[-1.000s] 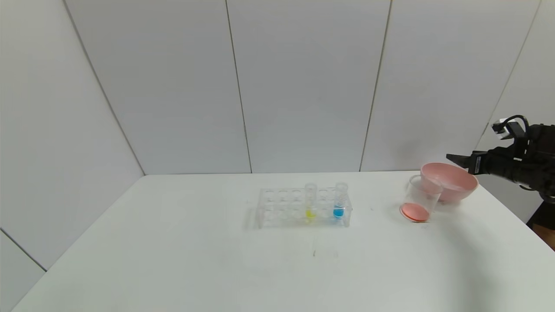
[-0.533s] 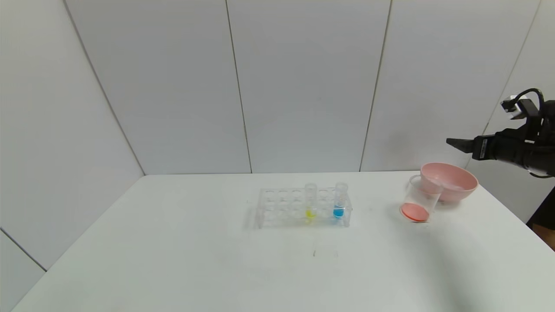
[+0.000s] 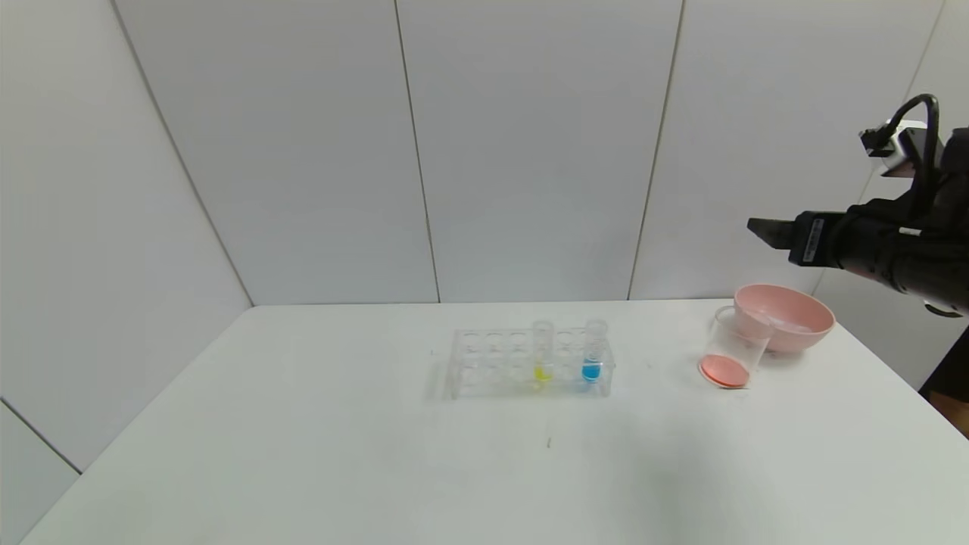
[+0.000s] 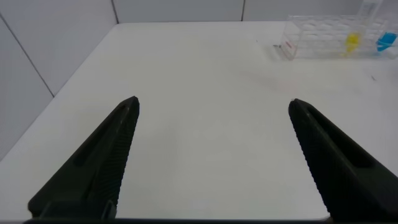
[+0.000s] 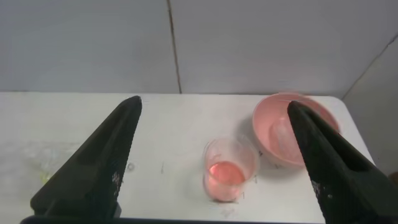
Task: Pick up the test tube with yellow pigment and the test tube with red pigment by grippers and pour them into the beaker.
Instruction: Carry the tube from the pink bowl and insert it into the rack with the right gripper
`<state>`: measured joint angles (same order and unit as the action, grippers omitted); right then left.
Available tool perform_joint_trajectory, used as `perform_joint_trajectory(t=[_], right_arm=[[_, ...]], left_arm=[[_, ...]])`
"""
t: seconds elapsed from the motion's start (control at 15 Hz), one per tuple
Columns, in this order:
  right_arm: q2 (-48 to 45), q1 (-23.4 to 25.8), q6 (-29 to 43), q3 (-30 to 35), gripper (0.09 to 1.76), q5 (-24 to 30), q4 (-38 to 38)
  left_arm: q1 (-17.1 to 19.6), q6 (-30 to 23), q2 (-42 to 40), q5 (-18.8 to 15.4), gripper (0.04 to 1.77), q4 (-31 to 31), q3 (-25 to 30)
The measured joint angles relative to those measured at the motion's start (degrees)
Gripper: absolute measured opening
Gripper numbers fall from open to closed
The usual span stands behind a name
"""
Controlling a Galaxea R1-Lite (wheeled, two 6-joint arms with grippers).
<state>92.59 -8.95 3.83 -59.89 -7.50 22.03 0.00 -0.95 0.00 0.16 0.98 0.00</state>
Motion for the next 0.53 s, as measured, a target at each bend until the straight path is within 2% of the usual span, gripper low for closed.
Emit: perform_joint_trajectory(t=[0.2,0.53], right_arm=[[-6.0,-7.7,1.1,4.1,1.69,-2.7,-5.8],[-8.4,-24.4,10.7,9.8,1.70,-16.8,-6.3]], left_arm=[[0.0,0.0,0.0,0.0,1.72,0.0,0.0],[0.0,0.0,0.0,0.0,1.72,0.0,0.0]])
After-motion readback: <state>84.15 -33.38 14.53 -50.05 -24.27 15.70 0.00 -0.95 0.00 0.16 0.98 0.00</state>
